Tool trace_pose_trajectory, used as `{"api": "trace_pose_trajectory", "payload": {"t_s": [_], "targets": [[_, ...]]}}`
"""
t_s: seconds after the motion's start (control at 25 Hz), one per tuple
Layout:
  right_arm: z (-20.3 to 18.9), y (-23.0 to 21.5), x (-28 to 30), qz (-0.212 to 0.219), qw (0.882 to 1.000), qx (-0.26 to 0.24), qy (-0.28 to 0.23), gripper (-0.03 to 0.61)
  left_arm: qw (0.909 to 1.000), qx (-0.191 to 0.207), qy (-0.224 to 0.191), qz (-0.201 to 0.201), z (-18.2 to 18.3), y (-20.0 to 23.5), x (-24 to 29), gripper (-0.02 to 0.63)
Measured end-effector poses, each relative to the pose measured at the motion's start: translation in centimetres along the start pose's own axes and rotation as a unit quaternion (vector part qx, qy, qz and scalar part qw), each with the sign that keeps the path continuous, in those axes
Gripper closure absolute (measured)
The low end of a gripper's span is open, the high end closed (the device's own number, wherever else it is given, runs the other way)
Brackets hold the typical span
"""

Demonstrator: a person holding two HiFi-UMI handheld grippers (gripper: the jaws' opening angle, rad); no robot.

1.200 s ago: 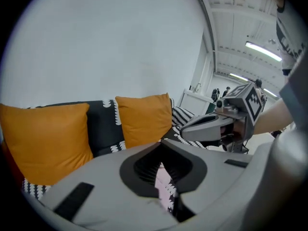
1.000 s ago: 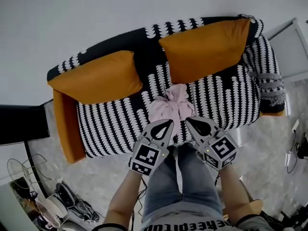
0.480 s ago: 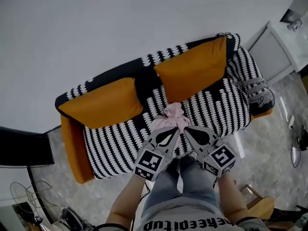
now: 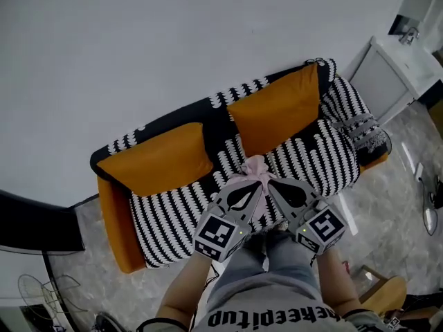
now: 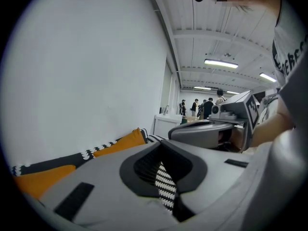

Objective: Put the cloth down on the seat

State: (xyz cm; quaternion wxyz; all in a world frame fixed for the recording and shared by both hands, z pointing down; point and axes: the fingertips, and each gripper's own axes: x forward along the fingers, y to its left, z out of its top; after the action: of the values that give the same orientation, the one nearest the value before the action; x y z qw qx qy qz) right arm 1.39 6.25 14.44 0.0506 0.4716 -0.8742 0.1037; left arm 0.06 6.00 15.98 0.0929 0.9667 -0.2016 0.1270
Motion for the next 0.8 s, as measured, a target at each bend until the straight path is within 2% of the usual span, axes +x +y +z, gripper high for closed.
{"api": "trace_pose_trajectory", "payload": {"t_s": [0.12, 0.28, 0.48, 0.8], "targets": [[1.1, 1.1, -0.2, -0.002, 1.0, -0.009, -0.013, 0.586, 0.9995, 0.023, -0.02, -0.005, 1.2, -0.3, -1.1, 0.591], [2.2, 2.3, -0.6, -0.004, 0.999, -0.016, -0.03, 0.586, 0.9992, 0.013, -0.036, -0.003, 2.8, -0.6, -2.4, 0.591], [3.1, 3.2, -0.9, -0.009, 0.999, -0.028, -0.038, 0.586, 0.9969, 0.048, -0.062, -0.013, 3.9, -0.9, -3.2, 0.591], [4.4, 4.1, -0.9, -0.004, 0.998, -0.041, -0.048, 0.586, 0.9949, 0.051, -0.086, -0.01, 5.0, -1.1, -4.3, 0.591]]}}
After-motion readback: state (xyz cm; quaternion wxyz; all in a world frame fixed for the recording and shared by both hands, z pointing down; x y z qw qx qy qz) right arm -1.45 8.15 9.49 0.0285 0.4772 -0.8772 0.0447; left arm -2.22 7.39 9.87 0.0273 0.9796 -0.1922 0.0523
